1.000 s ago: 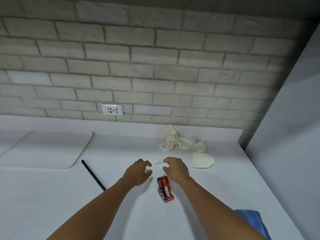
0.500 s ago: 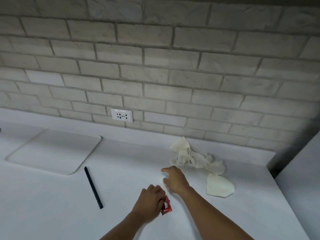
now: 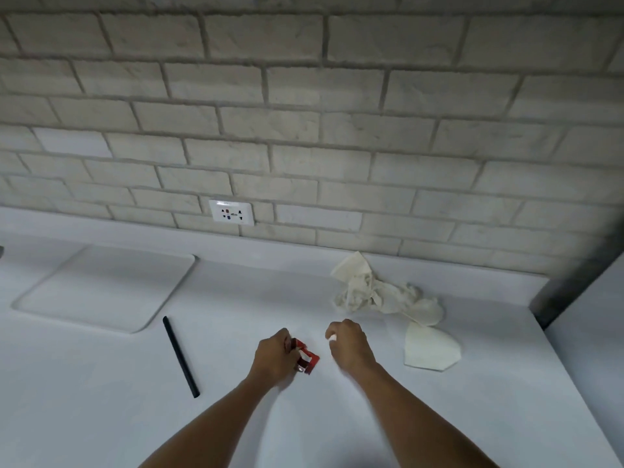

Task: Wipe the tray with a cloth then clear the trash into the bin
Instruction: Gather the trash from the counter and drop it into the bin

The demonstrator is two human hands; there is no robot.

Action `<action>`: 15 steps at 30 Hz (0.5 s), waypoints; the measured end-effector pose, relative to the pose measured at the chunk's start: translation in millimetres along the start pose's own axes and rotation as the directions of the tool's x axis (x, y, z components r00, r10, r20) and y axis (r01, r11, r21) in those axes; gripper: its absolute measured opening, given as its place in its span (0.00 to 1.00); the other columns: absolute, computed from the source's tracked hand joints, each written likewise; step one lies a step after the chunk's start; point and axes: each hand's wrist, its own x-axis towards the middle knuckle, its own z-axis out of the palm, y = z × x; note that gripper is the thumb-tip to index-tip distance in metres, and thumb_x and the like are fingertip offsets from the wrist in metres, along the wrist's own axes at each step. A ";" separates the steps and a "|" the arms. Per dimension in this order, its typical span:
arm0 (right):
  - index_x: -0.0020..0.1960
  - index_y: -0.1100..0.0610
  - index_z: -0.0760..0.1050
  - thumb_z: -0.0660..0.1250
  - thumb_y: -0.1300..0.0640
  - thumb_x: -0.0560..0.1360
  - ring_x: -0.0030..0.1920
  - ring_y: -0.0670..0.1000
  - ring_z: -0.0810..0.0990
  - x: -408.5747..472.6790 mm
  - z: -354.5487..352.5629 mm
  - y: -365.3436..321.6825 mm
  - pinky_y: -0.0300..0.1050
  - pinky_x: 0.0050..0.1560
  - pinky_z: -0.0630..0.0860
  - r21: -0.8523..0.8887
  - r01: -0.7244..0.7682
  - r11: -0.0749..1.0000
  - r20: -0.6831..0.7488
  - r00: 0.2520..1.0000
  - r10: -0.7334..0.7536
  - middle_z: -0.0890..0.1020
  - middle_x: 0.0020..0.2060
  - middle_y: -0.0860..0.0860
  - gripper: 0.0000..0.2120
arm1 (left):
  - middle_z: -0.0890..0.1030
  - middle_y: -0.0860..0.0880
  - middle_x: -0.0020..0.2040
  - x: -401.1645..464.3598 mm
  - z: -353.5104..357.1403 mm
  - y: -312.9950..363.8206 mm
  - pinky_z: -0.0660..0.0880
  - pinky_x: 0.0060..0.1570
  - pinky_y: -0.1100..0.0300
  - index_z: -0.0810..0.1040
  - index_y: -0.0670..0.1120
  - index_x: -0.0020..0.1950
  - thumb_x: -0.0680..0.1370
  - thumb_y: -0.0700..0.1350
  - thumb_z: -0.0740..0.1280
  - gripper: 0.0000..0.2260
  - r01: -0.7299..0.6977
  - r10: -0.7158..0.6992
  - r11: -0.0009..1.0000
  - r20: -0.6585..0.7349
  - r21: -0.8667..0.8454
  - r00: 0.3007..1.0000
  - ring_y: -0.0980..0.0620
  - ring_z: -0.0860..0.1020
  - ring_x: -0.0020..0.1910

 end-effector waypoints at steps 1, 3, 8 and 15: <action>0.53 0.51 0.81 0.63 0.65 0.75 0.50 0.51 0.80 0.4 -3.1 3.4 0.38 0.46 0.75 0.013 -0.016 1.000 -0.007 1.000 0.016 0.79 0.54 0.51 0.14 | 0.83 0.53 0.41 -0.1 -1.4 2.9 0.76 0.41 0.60 0.74 0.41 0.44 0.73 0.39 0.67 0.03 0.007 -0.007 0.999 0.009 -0.031 1.000 0.51 0.81 0.41; 0.54 0.51 0.80 0.63 0.64 0.74 0.51 0.51 0.80 0.4 -9.1 7.5 0.39 0.48 0.76 0.042 -0.049 0.998 -0.020 0.999 0.050 0.79 0.55 0.51 0.14 | 0.83 0.56 0.38 -2.3 -4.1 9.3 0.76 0.38 0.63 0.70 0.43 0.40 0.72 0.35 0.65 0.05 0.006 -0.004 0.995 0.022 -0.101 1.000 0.57 0.80 0.37; 0.75 0.45 0.59 0.60 0.62 0.77 0.60 0.54 0.76 6.3 -24.9 8.9 0.45 0.55 0.74 -0.059 -0.066 0.996 -0.055 0.997 0.062 0.74 0.63 0.53 0.29 | 0.84 0.53 0.40 -7.7 -10.2 21.2 0.74 0.36 0.69 0.72 0.50 0.44 0.72 0.36 0.65 0.09 -0.015 0.017 0.986 0.007 -0.165 1.000 0.60 0.81 0.37; 0.72 0.52 0.66 0.61 0.61 0.78 0.58 0.52 0.78 28.4 -22.5 -1.1 0.43 0.53 0.75 -0.146 -0.149 0.978 0.010 0.988 0.152 0.77 0.60 0.53 0.23 | 0.85 0.53 0.42 -2.5 -20.3 21.4 0.77 0.39 0.68 0.78 0.52 0.47 0.73 0.36 0.64 0.11 -0.090 0.094 0.981 0.016 -0.173 0.995 0.60 0.82 0.40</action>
